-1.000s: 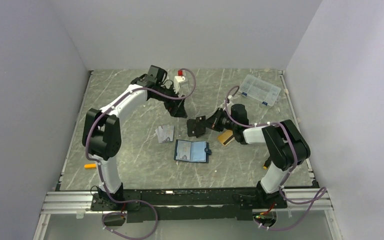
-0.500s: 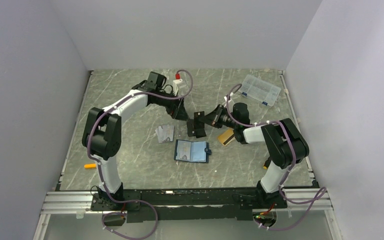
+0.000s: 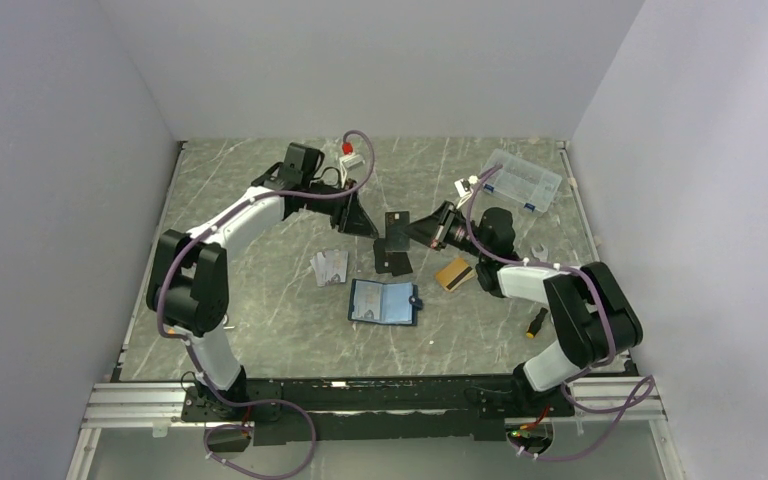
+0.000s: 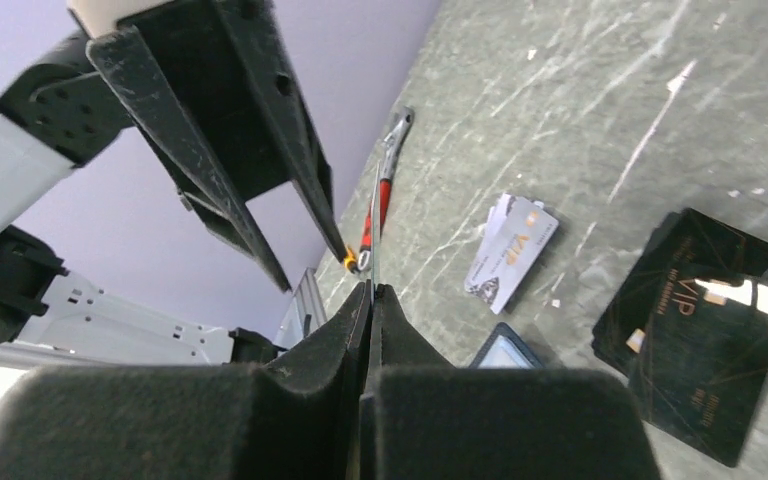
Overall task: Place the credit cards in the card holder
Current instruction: Pick up the credit card from the storage box.
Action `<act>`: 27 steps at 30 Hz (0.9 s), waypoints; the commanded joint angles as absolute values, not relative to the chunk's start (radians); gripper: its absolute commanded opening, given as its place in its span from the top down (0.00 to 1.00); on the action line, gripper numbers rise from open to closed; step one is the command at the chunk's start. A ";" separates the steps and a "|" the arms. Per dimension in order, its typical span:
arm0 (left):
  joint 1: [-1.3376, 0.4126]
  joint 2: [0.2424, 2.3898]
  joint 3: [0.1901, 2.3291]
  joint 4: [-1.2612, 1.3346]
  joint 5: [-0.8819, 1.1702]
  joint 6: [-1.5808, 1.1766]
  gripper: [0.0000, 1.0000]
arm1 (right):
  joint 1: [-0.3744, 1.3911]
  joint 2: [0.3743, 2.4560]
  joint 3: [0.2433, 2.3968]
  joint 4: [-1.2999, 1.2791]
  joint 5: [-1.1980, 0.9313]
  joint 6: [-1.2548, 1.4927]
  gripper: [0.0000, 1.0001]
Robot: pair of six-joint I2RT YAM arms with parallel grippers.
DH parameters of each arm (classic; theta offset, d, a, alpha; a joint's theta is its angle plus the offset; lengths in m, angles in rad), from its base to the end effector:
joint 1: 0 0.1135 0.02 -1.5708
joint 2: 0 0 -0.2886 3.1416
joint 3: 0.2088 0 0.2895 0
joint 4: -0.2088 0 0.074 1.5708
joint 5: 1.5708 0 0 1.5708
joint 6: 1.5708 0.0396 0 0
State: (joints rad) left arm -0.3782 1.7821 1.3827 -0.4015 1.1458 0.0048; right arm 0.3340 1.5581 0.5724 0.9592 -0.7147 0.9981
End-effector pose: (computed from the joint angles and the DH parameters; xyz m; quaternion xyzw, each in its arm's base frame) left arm 0.3841 -0.1914 0.2760 0.3481 0.7259 -0.5522 0.2168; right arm 0.3001 0.1316 0.1964 -0.0119 0.7140 0.6009 0.3591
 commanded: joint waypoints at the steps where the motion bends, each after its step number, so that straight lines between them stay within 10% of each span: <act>1: -0.387 1.739 1.323 -0.247 1.301 -0.132 0.49 | 0.357 1.500 0.599 1.020 -0.732 0.998 1.00; 3: -0.388 1.727 1.298 -0.206 1.321 -0.150 0.03 | 0.364 1.492 0.604 1.027 -0.729 1.005 1.00; 11: -0.387 1.718 1.270 -0.136 1.344 -0.229 0.01 | 0.377 1.475 0.609 1.020 -0.720 1.005 1.00; 13: -0.389 1.716 1.254 -0.069 1.359 -0.290 0.07 | 0.382 1.482 0.615 1.021 -0.718 1.006 1.00; 17: -0.392 1.722 1.228 0.088 1.408 -0.437 0.51 | 0.390 1.494 0.632 1.029 -0.713 1.009 1.00; 27: -0.397 1.713 1.209 0.190 1.435 -0.527 0.69 | 0.412 1.504 0.651 1.045 -0.711 1.013 1.00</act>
